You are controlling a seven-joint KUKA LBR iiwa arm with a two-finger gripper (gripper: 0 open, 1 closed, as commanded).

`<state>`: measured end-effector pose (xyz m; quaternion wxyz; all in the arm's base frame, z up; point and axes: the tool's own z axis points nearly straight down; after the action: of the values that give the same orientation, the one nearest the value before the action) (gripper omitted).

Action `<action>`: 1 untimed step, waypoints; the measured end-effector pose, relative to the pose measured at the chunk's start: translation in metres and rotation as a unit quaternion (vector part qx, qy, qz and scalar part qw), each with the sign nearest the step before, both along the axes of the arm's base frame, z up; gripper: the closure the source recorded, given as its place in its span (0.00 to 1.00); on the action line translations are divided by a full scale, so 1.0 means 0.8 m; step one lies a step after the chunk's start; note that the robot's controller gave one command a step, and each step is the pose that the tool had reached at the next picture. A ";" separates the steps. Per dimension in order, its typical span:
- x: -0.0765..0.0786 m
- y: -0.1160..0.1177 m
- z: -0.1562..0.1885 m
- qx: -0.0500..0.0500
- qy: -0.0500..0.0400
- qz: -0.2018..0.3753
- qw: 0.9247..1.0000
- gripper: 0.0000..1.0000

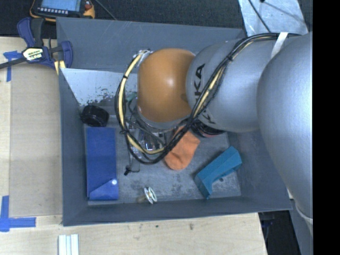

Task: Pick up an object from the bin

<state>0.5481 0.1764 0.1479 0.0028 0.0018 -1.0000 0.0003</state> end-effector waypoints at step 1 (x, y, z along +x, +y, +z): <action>0.002 -0.001 0.006 0.001 -0.004 -0.002 1.000 0.00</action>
Offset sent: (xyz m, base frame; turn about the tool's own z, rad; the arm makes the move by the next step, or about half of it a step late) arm -0.0412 0.0362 -0.0779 -0.9517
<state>0.5500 0.1755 0.1528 -0.0011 0.0000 -1.0000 -0.0006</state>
